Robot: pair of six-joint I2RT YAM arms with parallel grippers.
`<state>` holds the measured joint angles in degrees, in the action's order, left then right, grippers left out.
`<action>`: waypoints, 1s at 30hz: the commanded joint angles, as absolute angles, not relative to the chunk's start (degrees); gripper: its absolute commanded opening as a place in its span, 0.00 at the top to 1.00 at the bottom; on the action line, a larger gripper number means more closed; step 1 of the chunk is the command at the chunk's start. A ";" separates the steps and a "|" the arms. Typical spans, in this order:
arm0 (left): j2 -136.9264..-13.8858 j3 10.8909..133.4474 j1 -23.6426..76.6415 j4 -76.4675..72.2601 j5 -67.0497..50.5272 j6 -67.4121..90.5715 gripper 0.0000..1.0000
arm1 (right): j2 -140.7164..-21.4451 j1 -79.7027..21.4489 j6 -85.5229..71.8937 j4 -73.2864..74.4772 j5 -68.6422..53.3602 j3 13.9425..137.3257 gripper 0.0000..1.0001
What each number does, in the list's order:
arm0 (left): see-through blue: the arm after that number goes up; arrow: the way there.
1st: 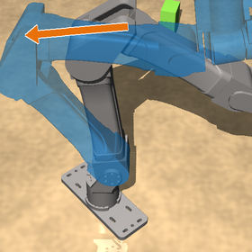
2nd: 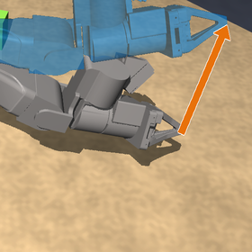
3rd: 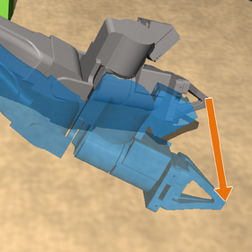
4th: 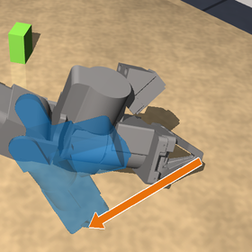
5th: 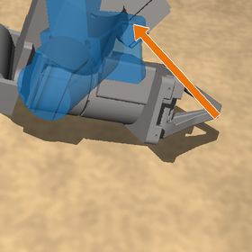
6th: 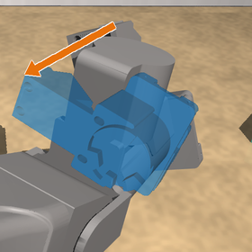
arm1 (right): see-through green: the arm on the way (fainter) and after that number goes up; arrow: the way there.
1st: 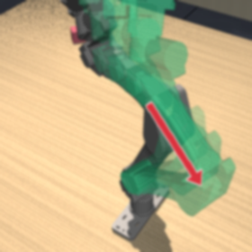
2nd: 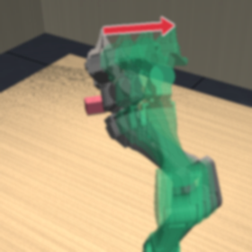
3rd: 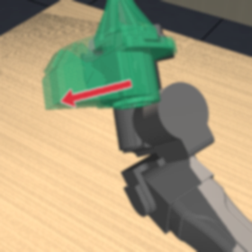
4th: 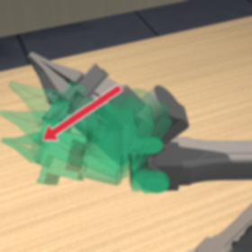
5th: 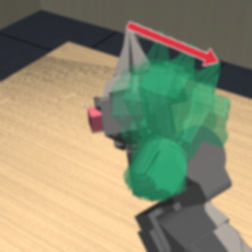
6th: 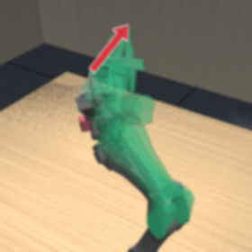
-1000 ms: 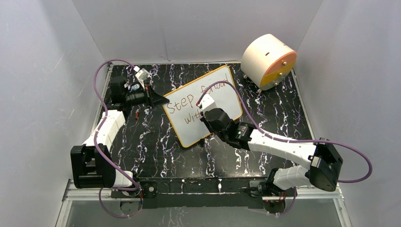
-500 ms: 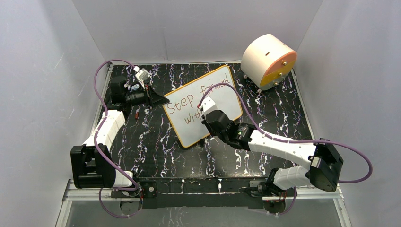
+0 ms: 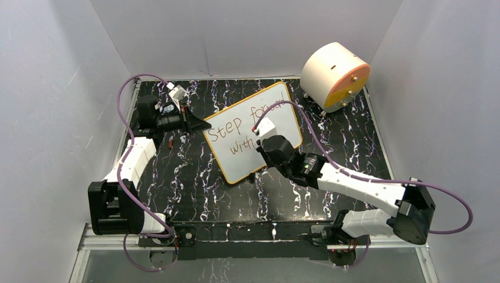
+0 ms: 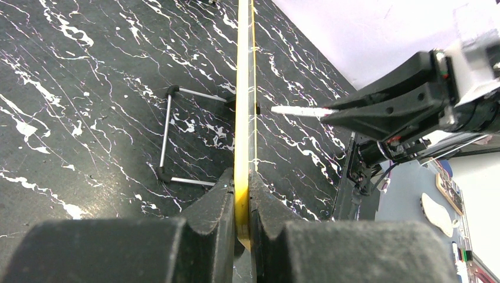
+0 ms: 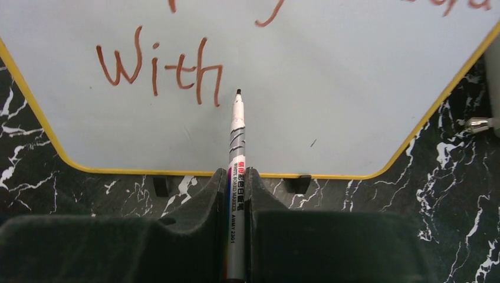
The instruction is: Write a sentence on the whiteboard
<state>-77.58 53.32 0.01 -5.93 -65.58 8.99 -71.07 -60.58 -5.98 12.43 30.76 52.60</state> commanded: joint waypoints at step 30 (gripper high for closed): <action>-78.53 53.53 1.14 -3.00 -67.14 6.53 1.00 | -70.84 -53.99 -0.91 2.40 27.91 54.12 1.00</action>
<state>-77.58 53.32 0.01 -5.93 -65.60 9.02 -70.98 -54.35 -1.74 6.48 28.21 52.60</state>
